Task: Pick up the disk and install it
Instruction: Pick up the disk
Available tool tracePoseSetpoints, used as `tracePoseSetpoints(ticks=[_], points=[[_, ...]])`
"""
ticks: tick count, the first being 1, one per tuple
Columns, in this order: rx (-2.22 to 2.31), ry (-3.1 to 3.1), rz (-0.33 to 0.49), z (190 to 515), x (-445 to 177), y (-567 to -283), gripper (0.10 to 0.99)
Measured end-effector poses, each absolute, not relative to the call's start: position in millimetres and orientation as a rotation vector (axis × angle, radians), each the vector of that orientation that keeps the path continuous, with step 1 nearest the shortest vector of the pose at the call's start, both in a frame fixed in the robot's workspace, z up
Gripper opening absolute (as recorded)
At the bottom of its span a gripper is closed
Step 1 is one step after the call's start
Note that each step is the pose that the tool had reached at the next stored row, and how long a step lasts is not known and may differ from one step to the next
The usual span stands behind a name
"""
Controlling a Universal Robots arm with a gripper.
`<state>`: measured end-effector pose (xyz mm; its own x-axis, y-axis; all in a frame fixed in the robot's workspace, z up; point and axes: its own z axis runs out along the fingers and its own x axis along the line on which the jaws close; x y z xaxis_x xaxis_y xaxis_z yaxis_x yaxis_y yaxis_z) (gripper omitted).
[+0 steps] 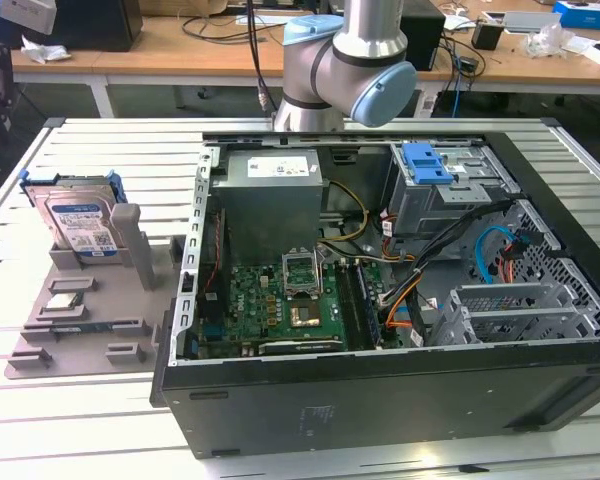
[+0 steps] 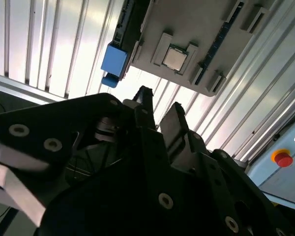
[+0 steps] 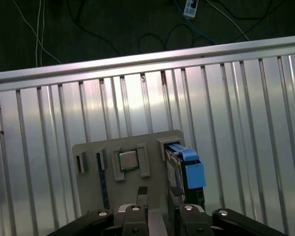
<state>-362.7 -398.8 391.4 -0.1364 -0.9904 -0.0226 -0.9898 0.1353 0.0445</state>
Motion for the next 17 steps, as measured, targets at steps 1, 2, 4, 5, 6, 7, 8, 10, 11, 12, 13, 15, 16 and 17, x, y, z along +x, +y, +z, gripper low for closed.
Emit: tracePoseSetpoints(ticks=[1,2,4,5,6,7,8,10,11,12,13,15,16,17], points=[[2.056,-2.358,-0.076,391,-363,-399,0.353],[2.057,-2.358,-0.076,391,-363,-399,0.478],[2.057,-2.357,-0.076,391,-363,-399,0.541],[2.057,-2.357,-0.076,391,-363,-399,0.541],[2.057,-2.358,-0.076,391,-363,-398,0.541],[2.056,-2.357,-0.076,391,-363,-398,0.541],[2.057,-2.357,-0.076,390,-363,-397,0.541],[2.057,-2.357,-0.076,385,-363,-393,0.541],[2.057,-2.357,-0.076,381,-362,-391,0.541],[2.057,-2.357,-0.076,378,-362,-389,0.541],[2.057,-2.357,-0.076,377,-362,-388,0.541],[2.062,-2.352,-0.076,372,-362,-383,0.541],[2.065,-2.349,-0.076,371,-362,-381,0.541],[2.070,-2.345,-0.076,368,-362,-378,0.541]])
